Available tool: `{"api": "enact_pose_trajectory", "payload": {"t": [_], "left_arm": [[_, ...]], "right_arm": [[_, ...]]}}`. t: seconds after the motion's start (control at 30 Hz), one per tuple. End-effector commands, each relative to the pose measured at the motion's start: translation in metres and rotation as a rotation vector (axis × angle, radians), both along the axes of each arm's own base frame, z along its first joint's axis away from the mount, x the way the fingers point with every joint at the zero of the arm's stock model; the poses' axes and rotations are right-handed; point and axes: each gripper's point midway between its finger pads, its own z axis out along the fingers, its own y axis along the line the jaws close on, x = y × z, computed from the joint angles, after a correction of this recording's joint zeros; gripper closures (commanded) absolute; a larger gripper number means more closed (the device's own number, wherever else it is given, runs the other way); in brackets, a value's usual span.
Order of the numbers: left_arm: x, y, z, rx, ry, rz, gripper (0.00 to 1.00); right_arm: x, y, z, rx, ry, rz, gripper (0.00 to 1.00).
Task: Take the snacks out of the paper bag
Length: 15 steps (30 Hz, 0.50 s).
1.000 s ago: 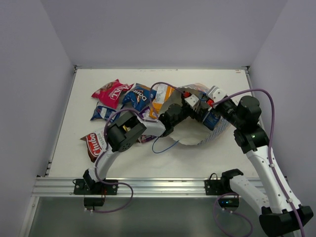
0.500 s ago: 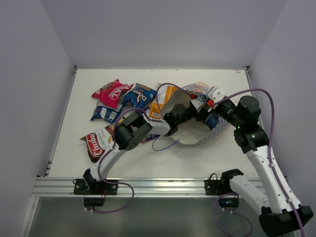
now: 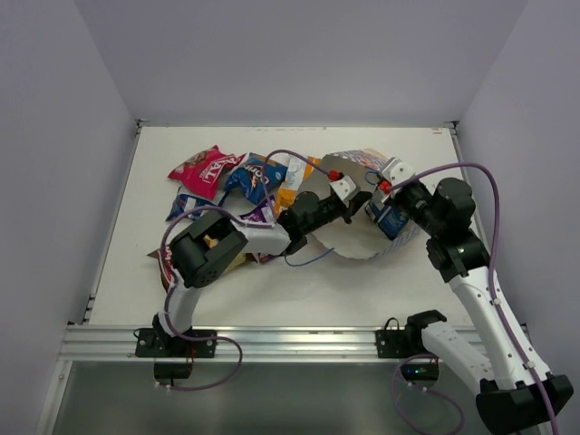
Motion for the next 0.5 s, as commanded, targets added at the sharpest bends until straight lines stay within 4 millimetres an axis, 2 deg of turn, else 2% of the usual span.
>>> {"api": "enact_pose_trajectory", "payload": {"t": [0.0,0.03,0.07,0.1,0.13,0.27,0.33,0.4,0.47], "left_arm": [[-0.005,0.014,0.081,-0.135,-0.101,0.027,1.00],[-0.004,0.013,0.080,-0.131,-0.104,0.026,1.00],[-0.002,0.012,0.077,-0.126,-0.104,0.032,0.83],[0.003,0.007,0.073,-0.129,-0.102,0.033,0.59],[0.004,0.003,0.069,-0.128,-0.098,0.026,0.59],[0.013,-0.014,0.063,-0.142,-0.083,0.012,0.20],[0.019,-0.021,0.060,-0.144,-0.084,0.012,0.08],[0.022,-0.026,0.052,-0.135,-0.082,0.010,0.00],[0.025,-0.030,0.053,-0.133,-0.101,0.013,0.00]], "right_arm": [[0.008,-0.008,0.007,0.030,-0.036,-0.059,1.00],[0.006,-0.005,0.005,0.040,-0.028,-0.039,1.00],[0.005,-0.002,0.006,0.045,-0.029,-0.027,1.00],[0.004,-0.001,0.008,0.051,-0.031,-0.018,1.00],[0.004,0.000,0.009,0.052,-0.031,-0.017,1.00],[0.002,0.003,0.010,0.067,-0.015,0.005,1.00],[-0.001,0.007,0.012,0.083,-0.009,0.023,1.00],[-0.005,0.011,0.015,0.101,-0.004,0.046,1.00],[-0.007,0.014,0.015,0.109,0.007,0.060,1.00]]}}
